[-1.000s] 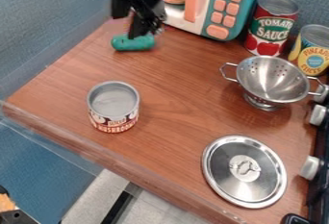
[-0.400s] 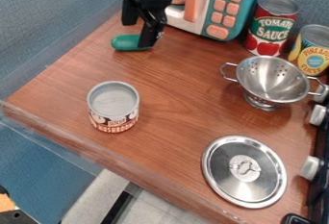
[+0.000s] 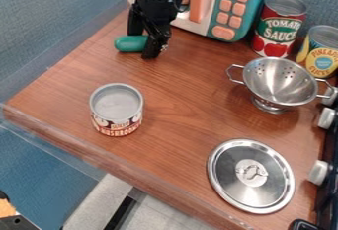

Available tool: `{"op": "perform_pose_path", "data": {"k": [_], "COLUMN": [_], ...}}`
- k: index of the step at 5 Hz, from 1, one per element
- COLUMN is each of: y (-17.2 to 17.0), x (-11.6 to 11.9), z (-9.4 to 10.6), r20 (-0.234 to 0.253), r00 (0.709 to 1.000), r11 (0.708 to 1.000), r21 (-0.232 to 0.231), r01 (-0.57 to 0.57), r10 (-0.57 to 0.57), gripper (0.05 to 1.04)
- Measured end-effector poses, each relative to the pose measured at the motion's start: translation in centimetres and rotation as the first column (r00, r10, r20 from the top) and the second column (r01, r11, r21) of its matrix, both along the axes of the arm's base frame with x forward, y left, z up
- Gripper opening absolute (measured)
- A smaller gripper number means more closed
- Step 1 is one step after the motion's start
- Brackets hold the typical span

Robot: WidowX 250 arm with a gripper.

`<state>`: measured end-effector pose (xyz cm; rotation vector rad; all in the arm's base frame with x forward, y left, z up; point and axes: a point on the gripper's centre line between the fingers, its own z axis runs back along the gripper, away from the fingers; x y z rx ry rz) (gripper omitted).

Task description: Move the blue object from the left of the table and put it in between the tin and the lid

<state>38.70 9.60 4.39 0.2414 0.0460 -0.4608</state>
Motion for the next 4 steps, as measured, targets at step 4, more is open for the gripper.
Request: {"op": "perform_pose_path", "data": {"k": [4], "y": [-1.7], "x": [-1.5], "z": [3.4], "r20": [0.092], "r00": [0.995], "r11": [0.999], "r21": [0.033], "r01": [-0.026], "r10": [0.023], "gripper": [0.432]}}
